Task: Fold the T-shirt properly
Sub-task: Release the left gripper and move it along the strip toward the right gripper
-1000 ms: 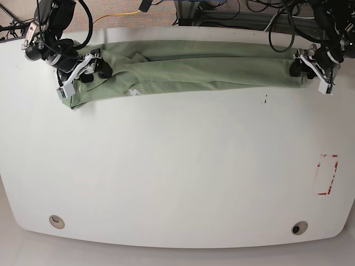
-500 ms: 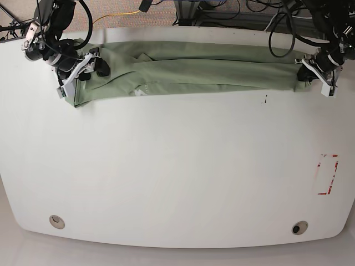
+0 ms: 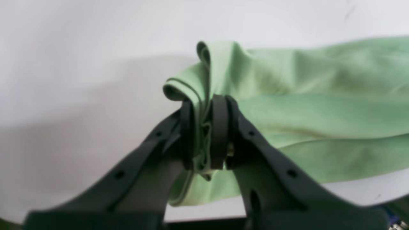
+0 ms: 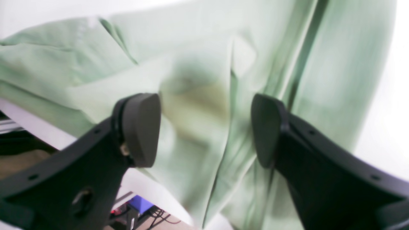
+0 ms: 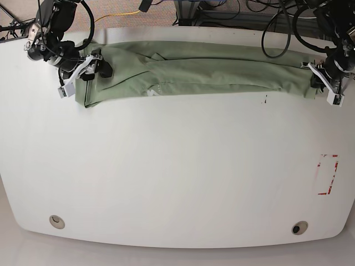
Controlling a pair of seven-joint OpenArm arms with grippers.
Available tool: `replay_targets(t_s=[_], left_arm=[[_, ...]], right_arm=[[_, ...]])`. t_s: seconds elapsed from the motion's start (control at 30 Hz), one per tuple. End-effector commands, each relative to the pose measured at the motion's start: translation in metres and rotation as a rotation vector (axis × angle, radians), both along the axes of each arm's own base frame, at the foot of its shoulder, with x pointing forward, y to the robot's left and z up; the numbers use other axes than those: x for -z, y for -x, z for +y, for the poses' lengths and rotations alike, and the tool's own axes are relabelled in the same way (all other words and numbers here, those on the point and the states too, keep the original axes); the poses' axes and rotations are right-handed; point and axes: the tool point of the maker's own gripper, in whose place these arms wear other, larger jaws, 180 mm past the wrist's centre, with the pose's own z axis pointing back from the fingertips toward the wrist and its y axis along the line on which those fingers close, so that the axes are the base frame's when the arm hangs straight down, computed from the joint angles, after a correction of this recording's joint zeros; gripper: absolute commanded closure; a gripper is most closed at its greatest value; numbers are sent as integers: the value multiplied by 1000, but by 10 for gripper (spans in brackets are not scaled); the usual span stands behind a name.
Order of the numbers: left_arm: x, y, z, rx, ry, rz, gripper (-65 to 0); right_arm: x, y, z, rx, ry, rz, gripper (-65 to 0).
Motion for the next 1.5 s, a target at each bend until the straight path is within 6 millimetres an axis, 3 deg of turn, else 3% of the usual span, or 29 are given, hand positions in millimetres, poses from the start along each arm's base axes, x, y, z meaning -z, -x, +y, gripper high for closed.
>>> replay_targets(t_s=[0.0,0.1,0.37,0.53,0.73,0.83,1.07,1.17,1.47], left_arm=[[-22,-8,-4,31,-51,-38,-21],[-39,-21,-18,82,-63,-86,-22],[-31,-35,-87,287,50,-91,-22],[-22,-35,-133,422,108,-68,-22],[-20,-26,-207,567,283,-74,-22],[-18,-19,-229,631,309,-57,-22],[-21,-19,-254,643,374,-77,-24],[-29,-28,-265,671,379,-106,-24],[-42,-40,-281,679,413,-155,-31]], right_arm=[[-12,-9,-4,-6,2,-47,-422],[-11,-9,-3,-6,-3,-46,-422],[3,-5,10,-32,-39,-1,-422],[6,-3,11,-25,-49,0,-422],[6,-3,11,-22,-50,-1,-422],[5,-4,11,-22,-50,-4,-422],[5,-4,11,-22,-50,-6,-422],[5,-4,11,-22,-50,-6,-422],[4,-4,12,-24,-51,-8,-422]])
